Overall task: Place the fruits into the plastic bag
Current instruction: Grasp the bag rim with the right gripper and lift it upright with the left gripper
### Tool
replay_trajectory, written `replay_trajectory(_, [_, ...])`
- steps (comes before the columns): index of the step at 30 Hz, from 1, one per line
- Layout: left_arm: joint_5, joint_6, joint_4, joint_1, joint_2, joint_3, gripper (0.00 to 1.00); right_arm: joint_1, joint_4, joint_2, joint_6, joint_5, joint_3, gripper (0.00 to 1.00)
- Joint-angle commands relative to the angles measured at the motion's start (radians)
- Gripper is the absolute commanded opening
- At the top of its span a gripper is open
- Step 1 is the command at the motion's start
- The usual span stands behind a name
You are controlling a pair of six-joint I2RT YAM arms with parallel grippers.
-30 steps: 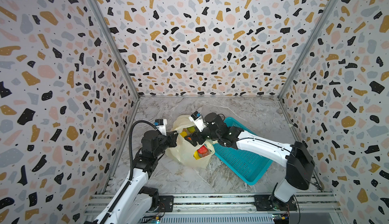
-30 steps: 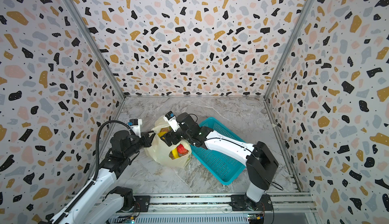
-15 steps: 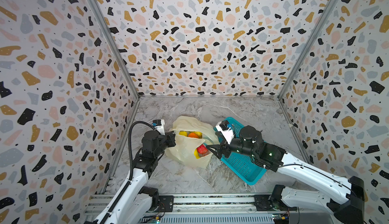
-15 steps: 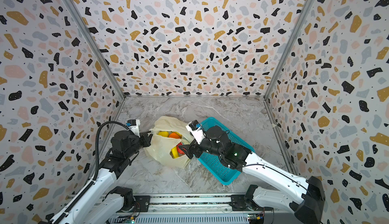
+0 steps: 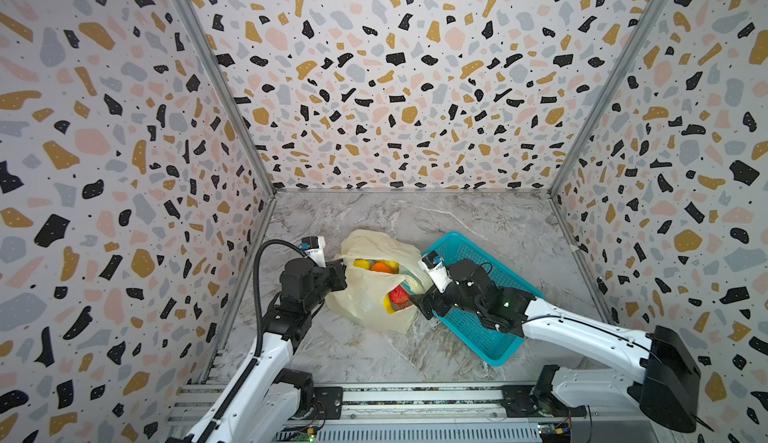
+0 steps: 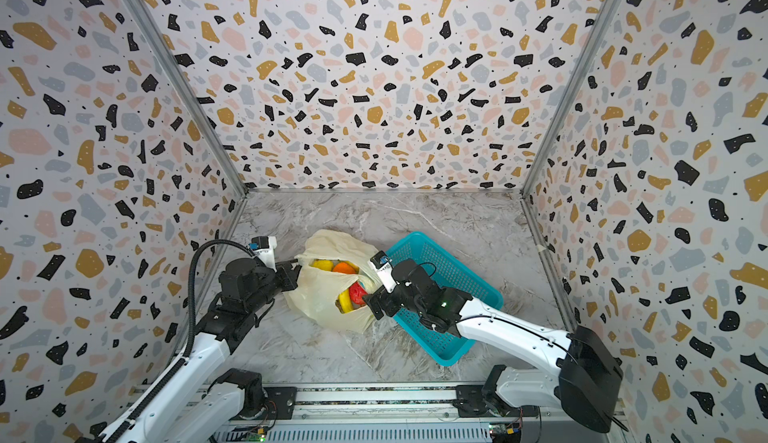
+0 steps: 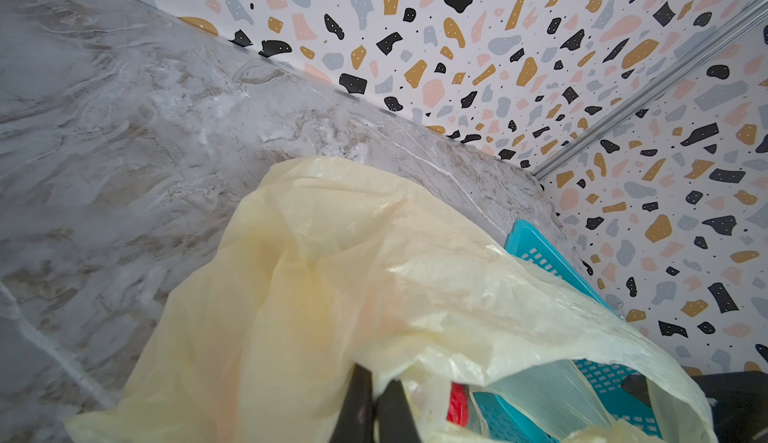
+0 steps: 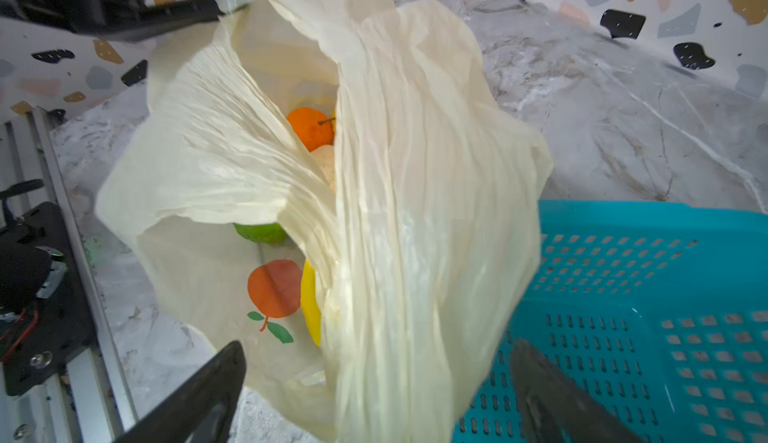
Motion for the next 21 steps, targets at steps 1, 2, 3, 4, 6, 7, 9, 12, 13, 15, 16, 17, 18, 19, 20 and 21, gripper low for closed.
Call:
replay_trajectory(1, [-0.001,0.0,0.017,-0.002,-0.008,0.016,0.0,-0.002,0.073,0.051,-0.013,-0.008,0.056,0.99])
replay_trajectory(2, [-0.001,0.0,0.015,-0.002,-0.007,0.018,0.0,-0.002,0.085,0.068,-0.013,-0.015,0.06,0.96])
replay_trajectory(3, [-0.001,0.0,0.014,-0.002,-0.008,0.021,0.0,-0.003,0.102,0.09,-0.013,-0.021,0.064,0.92])
replay_trajectory(4, [-0.001,0.002,0.012,-0.001,-0.008,0.025,0.0,-0.004,0.118,0.109,-0.01,-0.03,0.069,0.84])
replay_trajectory(6, [-0.006,0.0,0.007,-0.002,-0.01,0.027,0.0,-0.004,0.119,0.139,0.0,-0.035,0.094,0.62])
replay_trajectory(7, [-0.008,0.0,0.004,-0.002,-0.011,0.027,0.0,-0.004,0.114,0.15,0.001,-0.035,0.108,0.48])
replay_trajectory(9, [-0.013,0.0,-0.001,-0.002,-0.013,0.027,0.0,-0.004,0.111,0.154,0.001,-0.037,0.127,0.26])
replay_trajectory(12, [-0.03,-0.001,-0.009,-0.002,-0.017,0.028,0.0,-0.004,0.109,0.136,-0.001,-0.059,0.153,0.12])
replay_trajectory(13, [-0.04,-0.002,-0.015,-0.002,-0.018,0.03,0.0,-0.004,0.109,0.131,-0.003,-0.072,0.166,0.02])
replay_trajectory(15, [-0.074,-0.008,-0.029,-0.002,-0.02,0.032,0.0,-0.004,0.113,0.125,-0.007,-0.104,0.198,0.0])
replay_trajectory(16, [-0.107,-0.015,-0.044,-0.002,-0.023,0.032,0.0,-0.004,0.115,0.128,-0.011,-0.125,0.222,0.0])
replay_trajectory(17, [-0.143,-0.02,-0.059,-0.002,-0.026,0.034,0.0,-0.004,0.118,0.133,-0.016,-0.142,0.246,0.0])
replay_trajectory(18, [-0.193,-0.027,-0.081,-0.002,-0.03,0.036,0.0,-0.004,0.117,0.147,-0.023,-0.163,0.278,0.0])
replay_trajectory(19, [-0.242,-0.03,-0.104,-0.002,-0.036,0.037,0.0,-0.004,0.116,0.162,-0.027,-0.184,0.315,0.0])
replay_trajectory(20, [-0.285,-0.035,-0.124,-0.002,-0.041,0.039,0.0,-0.004,0.117,0.175,-0.031,-0.208,0.346,0.0])
replay_trajectory(21, [-0.334,-0.038,-0.146,0.0,-0.049,0.044,0.0,-0.004,0.119,0.193,-0.037,-0.233,0.381,0.0])
